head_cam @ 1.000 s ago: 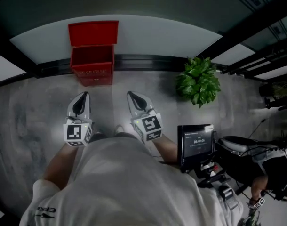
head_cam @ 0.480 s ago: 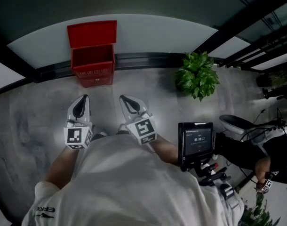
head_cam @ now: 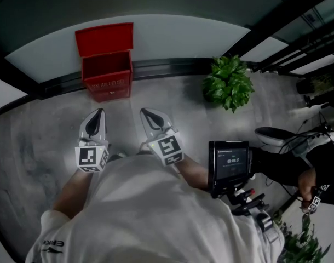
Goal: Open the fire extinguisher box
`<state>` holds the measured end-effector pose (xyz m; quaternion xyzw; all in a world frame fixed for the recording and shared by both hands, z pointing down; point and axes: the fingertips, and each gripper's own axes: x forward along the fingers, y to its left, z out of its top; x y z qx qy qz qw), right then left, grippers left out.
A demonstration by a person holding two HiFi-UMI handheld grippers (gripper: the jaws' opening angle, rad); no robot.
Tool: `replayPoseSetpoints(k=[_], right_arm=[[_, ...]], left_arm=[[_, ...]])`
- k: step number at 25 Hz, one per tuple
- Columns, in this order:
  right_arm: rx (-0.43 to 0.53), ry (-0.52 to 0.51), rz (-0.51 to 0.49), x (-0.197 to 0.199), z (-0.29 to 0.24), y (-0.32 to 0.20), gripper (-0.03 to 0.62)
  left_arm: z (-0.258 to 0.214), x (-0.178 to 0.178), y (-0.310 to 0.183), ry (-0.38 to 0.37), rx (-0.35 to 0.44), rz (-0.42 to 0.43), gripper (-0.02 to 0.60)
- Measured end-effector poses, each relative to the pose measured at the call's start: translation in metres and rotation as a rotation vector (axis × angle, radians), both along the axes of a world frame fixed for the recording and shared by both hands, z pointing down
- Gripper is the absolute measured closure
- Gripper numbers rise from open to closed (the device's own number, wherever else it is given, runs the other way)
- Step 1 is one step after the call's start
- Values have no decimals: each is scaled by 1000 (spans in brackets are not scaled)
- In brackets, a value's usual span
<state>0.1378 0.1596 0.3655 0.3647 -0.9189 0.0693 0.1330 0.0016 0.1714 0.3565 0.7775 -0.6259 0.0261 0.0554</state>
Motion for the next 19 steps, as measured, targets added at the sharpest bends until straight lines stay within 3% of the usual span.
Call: replayPoseSetpoints(k=[19], right_arm=[[3, -3, -1, 10, -3, -6, 582]], left_arm=[[5, 8, -3, -7, -20, 6, 580]])
